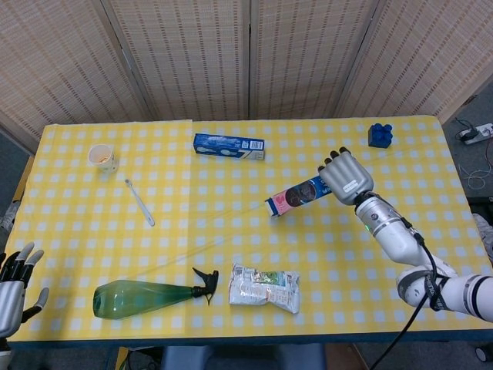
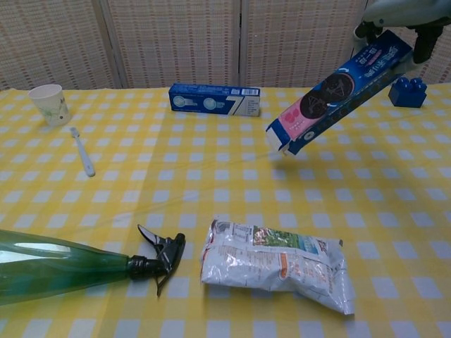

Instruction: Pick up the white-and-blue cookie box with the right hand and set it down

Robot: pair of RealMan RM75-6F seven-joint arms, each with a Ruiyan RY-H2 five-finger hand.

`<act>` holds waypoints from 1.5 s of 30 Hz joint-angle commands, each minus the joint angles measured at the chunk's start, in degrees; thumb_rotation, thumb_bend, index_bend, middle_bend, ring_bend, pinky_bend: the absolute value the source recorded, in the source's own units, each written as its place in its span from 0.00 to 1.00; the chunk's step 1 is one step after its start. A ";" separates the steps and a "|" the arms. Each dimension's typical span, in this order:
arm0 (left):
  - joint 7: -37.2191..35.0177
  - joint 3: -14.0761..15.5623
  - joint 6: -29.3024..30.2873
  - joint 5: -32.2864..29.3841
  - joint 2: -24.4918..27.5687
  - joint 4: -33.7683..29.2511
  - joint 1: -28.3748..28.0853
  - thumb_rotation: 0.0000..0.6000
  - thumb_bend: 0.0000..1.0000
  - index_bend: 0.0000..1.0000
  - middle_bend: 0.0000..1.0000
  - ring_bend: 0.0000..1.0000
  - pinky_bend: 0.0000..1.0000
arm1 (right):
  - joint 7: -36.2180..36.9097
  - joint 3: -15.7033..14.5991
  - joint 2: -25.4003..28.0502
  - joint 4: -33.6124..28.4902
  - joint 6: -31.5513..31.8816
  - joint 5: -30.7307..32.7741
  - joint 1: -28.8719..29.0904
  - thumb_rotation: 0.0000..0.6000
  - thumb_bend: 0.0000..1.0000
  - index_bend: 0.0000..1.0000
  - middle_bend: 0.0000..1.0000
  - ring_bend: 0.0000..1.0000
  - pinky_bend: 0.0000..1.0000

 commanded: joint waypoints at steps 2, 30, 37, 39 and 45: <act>0.02 -0.02 0.00 0.03 0.03 -0.02 -0.02 1.00 0.37 0.17 0.07 0.10 0.02 | -0.13 -0.29 0.03 0.14 0.33 -0.27 0.08 1.00 0.36 0.43 0.37 0.26 0.31; 0.49 -0.10 -0.21 0.11 0.24 -0.54 -0.28 1.00 0.37 0.17 0.07 0.09 0.02 | 3.79 0.28 0.51 0.57 2.49 -1.95 -1.22 1.00 0.37 0.29 0.33 0.26 0.31; 0.63 -0.15 -0.03 0.15 0.32 -0.70 -0.25 1.00 0.37 0.17 0.07 0.10 0.02 | 10.30 4.30 3.85 -1.20 6.29 -5.79 -3.00 1.00 0.37 0.29 0.33 0.26 0.31; 0.71 -0.13 -0.02 0.18 0.31 -0.73 -0.24 1.00 0.37 0.17 0.07 0.10 0.02 | 12.66 5.37 4.52 -1.62 7.29 -7.39 -3.79 1.00 0.37 0.29 0.33 0.26 0.31; 0.89 -0.16 0.06 0.14 0.45 -0.89 -0.22 1.00 0.37 0.17 0.07 0.09 0.02 | 21.32 8.56 5.05 -2.71 11.62 -13.70 -6.84 1.00 0.37 0.29 0.36 0.26 0.31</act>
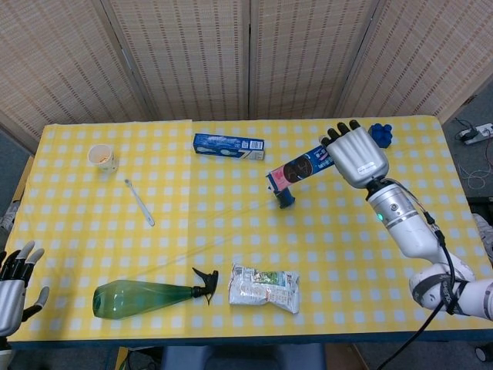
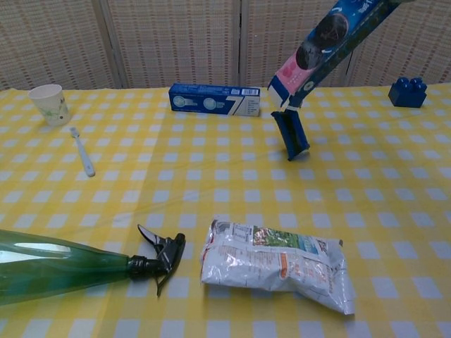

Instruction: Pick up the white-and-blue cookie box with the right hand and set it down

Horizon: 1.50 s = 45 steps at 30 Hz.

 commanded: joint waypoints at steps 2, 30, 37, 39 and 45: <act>0.03 -0.01 0.00 -0.08 0.03 -0.06 0.03 1.00 0.37 0.17 0.07 0.10 0.02 | 7.89 2.60 0.09 -1.16 3.10 -5.10 -3.00 1.00 0.37 0.29 0.36 0.26 0.31; -0.60 0.12 0.32 -0.02 -0.31 0.51 0.37 1.00 0.37 0.17 0.07 0.10 0.02 | 48.49 -3.24 -20.80 16.43 -9.69 -17.08 -12.41 1.00 0.34 0.00 0.13 0.11 0.28; -0.82 -0.09 0.58 -0.06 -0.23 0.57 0.40 1.00 0.37 0.17 0.07 0.09 0.02 | 50.35 -3.25 -18.30 15.55 -6.47 -20.46 -14.71 1.00 0.31 0.00 0.05 0.06 0.22; -0.96 -0.13 0.69 -0.09 -0.13 0.66 0.46 1.00 0.37 0.17 0.07 0.09 0.02 | 49.19 -3.19 -16.63 14.03 -3.20 -21.42 -16.38 1.00 0.31 0.00 0.08 0.06 0.22; -1.47 -0.41 1.37 -0.12 0.16 0.86 0.69 1.00 0.37 0.17 0.07 0.09 0.02 | 38.60 -4.53 -12.04 10.03 7.80 -22.86 -23.14 1.00 0.36 0.03 0.23 0.15 0.22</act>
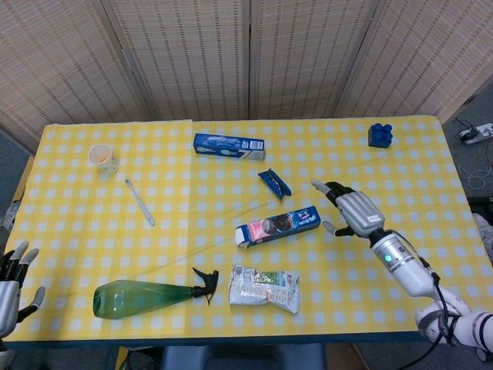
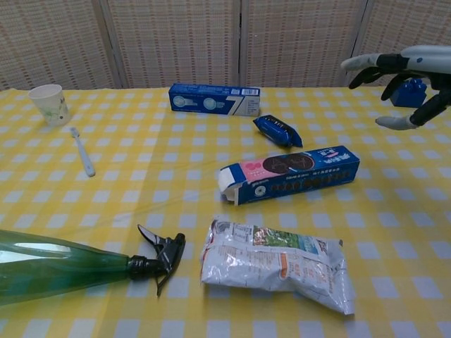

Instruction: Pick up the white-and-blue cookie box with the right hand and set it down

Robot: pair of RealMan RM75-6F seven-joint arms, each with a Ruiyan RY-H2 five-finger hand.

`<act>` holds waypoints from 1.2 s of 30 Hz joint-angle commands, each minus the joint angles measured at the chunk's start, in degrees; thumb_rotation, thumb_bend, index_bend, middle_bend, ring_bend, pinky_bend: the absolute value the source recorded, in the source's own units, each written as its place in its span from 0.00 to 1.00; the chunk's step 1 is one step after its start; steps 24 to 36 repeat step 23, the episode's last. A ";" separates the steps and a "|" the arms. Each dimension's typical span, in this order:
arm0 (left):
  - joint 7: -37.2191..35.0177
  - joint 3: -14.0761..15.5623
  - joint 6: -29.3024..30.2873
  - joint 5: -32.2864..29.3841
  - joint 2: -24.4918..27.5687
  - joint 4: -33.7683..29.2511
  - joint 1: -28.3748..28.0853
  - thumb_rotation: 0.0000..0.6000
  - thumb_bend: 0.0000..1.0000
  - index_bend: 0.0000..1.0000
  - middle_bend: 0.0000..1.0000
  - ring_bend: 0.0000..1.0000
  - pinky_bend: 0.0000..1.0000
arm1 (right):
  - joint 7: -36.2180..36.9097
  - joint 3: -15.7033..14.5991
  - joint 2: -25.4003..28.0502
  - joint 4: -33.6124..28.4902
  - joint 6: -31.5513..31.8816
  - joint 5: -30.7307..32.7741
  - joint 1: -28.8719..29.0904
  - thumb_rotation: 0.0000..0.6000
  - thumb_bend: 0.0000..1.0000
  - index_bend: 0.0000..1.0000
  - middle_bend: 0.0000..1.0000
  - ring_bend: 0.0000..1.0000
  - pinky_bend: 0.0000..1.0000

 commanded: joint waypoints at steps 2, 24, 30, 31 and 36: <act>-0.06 -0.16 0.13 0.02 0.06 0.03 -0.03 1.00 0.37 0.17 0.07 0.09 0.02 | -11.71 -1.66 3.96 -3.71 11.21 -2.08 -7.60 1.00 0.36 0.07 0.25 0.16 0.22; 1.90 -0.83 0.14 1.57 0.20 -1.61 -1.53 1.00 0.37 0.17 0.07 0.09 0.02 | -14.52 -4.98 6.64 -5.78 28.96 -5.49 -25.16 1.00 0.36 0.17 0.29 0.19 0.24; 1.90 -0.83 0.14 1.57 0.20 -1.61 -1.53 1.00 0.37 0.17 0.07 0.09 0.02 | -14.52 -4.98 6.64 -5.78 28.96 -5.49 -25.16 1.00 0.36 0.17 0.29 0.19 0.24; 1.90 -0.83 0.14 1.57 0.20 -1.61 -1.53 1.00 0.37 0.17 0.07 0.09 0.02 | -14.52 -4.98 6.64 -5.78 28.96 -5.49 -25.16 1.00 0.36 0.17 0.29 0.19 0.24; 1.90 -0.83 0.14 1.57 0.20 -1.61 -1.53 1.00 0.37 0.17 0.07 0.09 0.02 | -14.52 -4.98 6.64 -5.78 28.96 -5.49 -25.16 1.00 0.36 0.17 0.29 0.19 0.24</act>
